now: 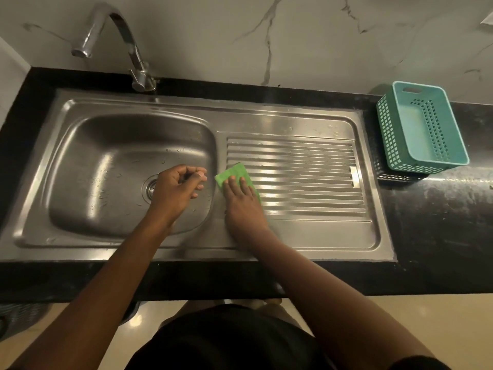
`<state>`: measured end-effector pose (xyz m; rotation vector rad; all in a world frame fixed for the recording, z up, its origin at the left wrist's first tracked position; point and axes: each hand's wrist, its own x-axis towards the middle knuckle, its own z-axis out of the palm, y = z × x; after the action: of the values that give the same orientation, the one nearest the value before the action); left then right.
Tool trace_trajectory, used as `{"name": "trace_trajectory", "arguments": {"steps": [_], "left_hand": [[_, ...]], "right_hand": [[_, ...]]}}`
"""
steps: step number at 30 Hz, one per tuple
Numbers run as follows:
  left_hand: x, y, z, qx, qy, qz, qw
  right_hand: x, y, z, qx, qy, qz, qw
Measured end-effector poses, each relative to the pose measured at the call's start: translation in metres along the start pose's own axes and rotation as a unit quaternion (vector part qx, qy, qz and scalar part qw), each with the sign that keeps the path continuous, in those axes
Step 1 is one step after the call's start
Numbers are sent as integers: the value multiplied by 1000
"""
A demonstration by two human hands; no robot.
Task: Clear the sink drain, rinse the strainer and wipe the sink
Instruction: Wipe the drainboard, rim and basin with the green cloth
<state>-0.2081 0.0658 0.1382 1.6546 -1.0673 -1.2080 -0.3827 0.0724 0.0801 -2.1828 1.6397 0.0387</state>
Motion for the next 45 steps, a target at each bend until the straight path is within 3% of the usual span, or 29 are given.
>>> {"name": "trace_trajectory", "arguments": {"steps": [2,4,8,13,16,20,23,28,34,38,45], "left_hand": [[0,-1,0,-5,1,-1,1000],[0,-1,1,-8,-1,-3,1000],[-1,-4,2,-8,-6,-9,1000],[-2,-5,9,-8,-10,-10,1000],[-2,-5,9,-8,-11,-9,1000],[-6,-4,11,-9,-16,-10,1000],[-9,-1,13,-8,-20,-12,1000],[-9,7,14,9,-19,-3,1000],[-4,6,10,7,-17,5,1000],[-3,5,16,4,-20,4,1000],[-1,8,24,10,-27,8,1000]], "right_hand": [[-6,30,-10,-20,-13,-62,998],[-20,69,-22,-13,1,-63,998],[-55,145,-41,-33,54,32,997],[-84,221,-68,-67,28,168,983],[-78,220,-64,-39,51,221,973],[-42,157,-42,-1,107,313,944],[-22,93,-21,15,106,229,967],[14,4,-4,33,23,82,996],[13,54,-24,-23,-29,-46,998],[-9,121,-38,-42,6,7,999],[-41,237,-85,-52,5,195,979]]}}
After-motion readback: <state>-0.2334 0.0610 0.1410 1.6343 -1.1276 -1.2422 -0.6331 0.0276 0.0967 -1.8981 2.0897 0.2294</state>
